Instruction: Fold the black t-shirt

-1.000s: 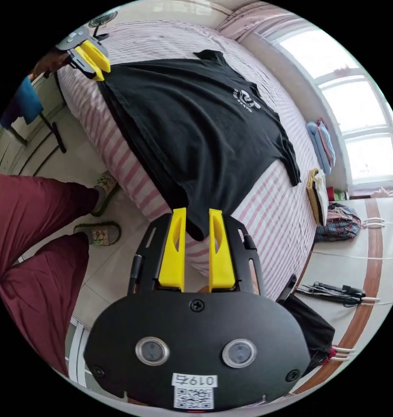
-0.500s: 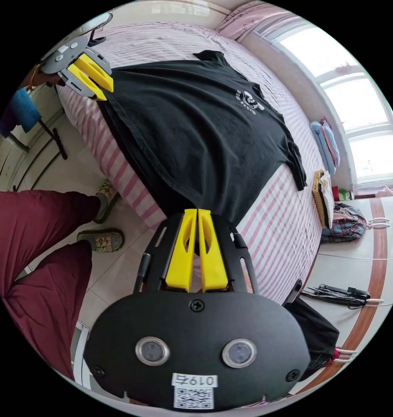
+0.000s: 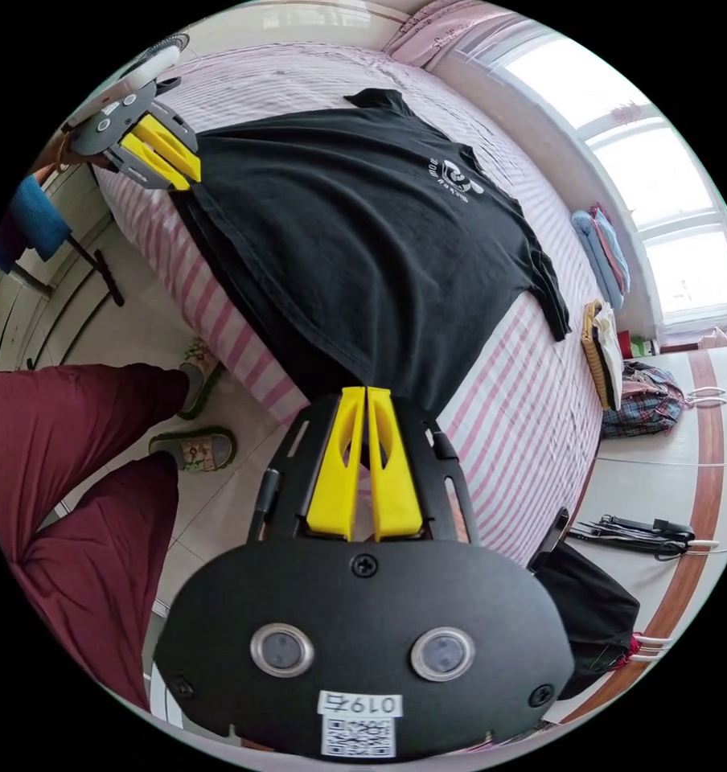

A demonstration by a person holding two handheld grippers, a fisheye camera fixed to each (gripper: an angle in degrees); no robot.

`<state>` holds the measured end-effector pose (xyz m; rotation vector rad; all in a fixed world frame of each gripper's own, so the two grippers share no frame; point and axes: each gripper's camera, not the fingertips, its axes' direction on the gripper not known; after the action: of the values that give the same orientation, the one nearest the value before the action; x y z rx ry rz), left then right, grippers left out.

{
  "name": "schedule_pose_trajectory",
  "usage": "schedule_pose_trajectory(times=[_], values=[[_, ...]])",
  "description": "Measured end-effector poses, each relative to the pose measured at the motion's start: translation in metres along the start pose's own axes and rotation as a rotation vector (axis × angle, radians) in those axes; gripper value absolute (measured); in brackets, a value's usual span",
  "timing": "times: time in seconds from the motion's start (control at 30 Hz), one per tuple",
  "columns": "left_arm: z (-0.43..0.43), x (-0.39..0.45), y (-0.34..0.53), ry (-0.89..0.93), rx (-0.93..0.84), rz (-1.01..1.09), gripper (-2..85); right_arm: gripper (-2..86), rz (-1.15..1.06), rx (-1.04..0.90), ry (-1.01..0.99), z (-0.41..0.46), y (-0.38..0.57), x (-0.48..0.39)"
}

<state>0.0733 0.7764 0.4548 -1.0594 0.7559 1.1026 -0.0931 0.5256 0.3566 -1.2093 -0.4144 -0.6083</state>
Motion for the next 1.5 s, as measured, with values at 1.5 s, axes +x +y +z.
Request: schedule_pose_trajectory(times=[1.5], values=[[0.017,0.009,0.034,-0.101,-0.140,-0.036,0.5,6.1,0.124,-0.085,-0.105,-0.047,0.046,0.061]])
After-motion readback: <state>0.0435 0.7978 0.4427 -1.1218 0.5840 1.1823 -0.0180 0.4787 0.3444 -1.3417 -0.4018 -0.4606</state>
